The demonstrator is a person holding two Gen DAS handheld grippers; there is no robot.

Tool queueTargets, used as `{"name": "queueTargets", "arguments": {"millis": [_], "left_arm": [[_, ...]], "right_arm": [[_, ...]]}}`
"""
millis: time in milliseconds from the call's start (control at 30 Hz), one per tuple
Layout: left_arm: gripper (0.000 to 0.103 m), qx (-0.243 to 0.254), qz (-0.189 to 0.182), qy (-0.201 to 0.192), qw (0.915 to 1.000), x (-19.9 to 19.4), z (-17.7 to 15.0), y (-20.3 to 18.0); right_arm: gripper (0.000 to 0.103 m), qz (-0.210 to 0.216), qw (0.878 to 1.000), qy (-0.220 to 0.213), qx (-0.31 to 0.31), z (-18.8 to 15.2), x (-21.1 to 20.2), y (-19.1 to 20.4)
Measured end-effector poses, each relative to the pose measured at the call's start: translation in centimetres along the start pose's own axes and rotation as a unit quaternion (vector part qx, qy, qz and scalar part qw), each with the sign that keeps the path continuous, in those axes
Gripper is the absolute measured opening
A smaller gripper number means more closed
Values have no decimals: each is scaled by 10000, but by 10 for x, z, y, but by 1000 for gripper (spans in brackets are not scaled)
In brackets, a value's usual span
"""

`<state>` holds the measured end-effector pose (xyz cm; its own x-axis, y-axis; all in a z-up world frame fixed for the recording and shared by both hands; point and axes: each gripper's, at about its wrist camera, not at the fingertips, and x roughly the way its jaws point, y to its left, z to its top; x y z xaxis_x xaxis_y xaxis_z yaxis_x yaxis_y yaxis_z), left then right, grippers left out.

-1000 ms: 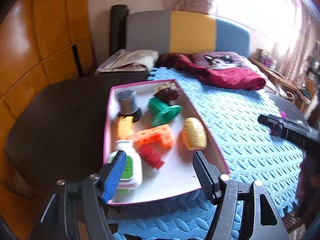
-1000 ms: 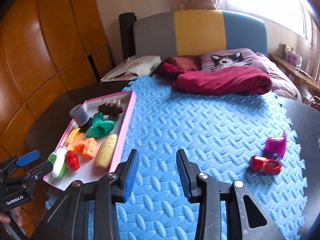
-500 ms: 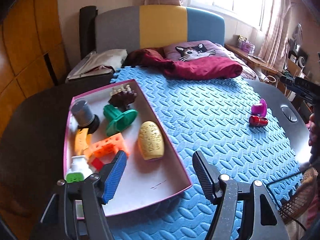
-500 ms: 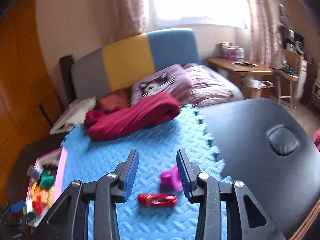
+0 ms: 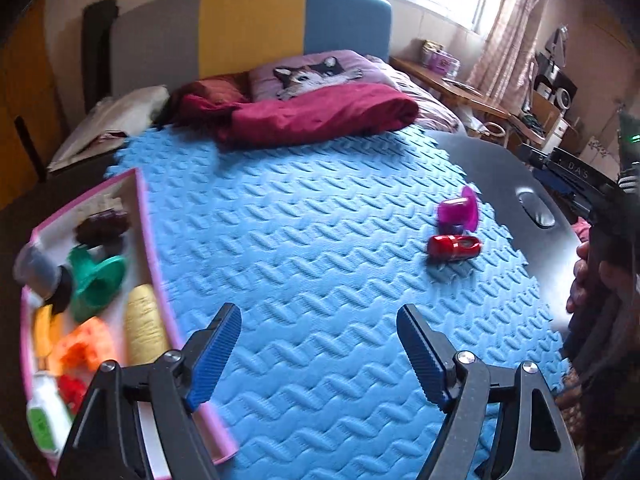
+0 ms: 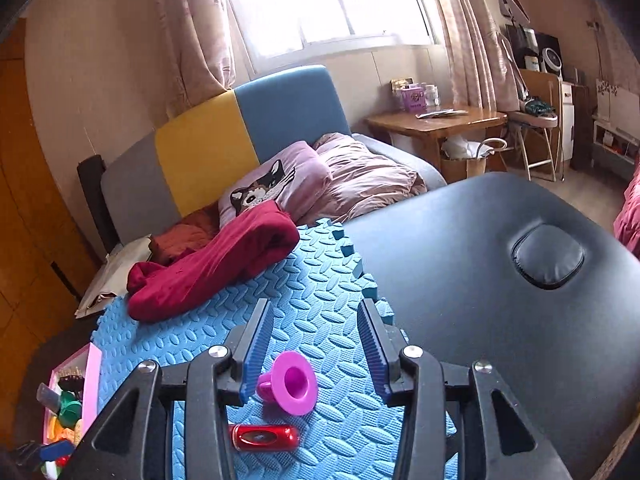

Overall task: Organize rigid objects
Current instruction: 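Move both tools back toward the remaining toys on the mat, then grasp the red metal tube with the left gripper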

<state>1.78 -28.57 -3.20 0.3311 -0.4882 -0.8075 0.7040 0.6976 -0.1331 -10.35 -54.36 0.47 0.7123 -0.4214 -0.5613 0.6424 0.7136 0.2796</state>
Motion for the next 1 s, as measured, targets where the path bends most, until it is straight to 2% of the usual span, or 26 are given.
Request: {"name": "queueTargets", "arguments": {"millis": [167, 300, 600, 767, 1000], "left_arm": [[86, -80, -631, 338, 9974, 31, 23, -30], [87, -228, -862, 592, 9943, 53, 37, -50], [88, 124, -745, 853, 9935, 91, 48, -102], [88, -20, -686, 967, 9929, 106, 49, -111], [88, 97, -499, 1008, 9936, 120, 51, -127]], "right_arm": [[44, 95, 9998, -36, 153, 1, -2, -4], [44, 174, 9991, -10, 386, 2, -2, -12], [44, 363, 9972, 49, 650, 3, -2, -20], [44, 440, 9957, 71, 813, 4, -2, -26], [45, 472, 9951, 48, 866, 4, -3, -28]]}}
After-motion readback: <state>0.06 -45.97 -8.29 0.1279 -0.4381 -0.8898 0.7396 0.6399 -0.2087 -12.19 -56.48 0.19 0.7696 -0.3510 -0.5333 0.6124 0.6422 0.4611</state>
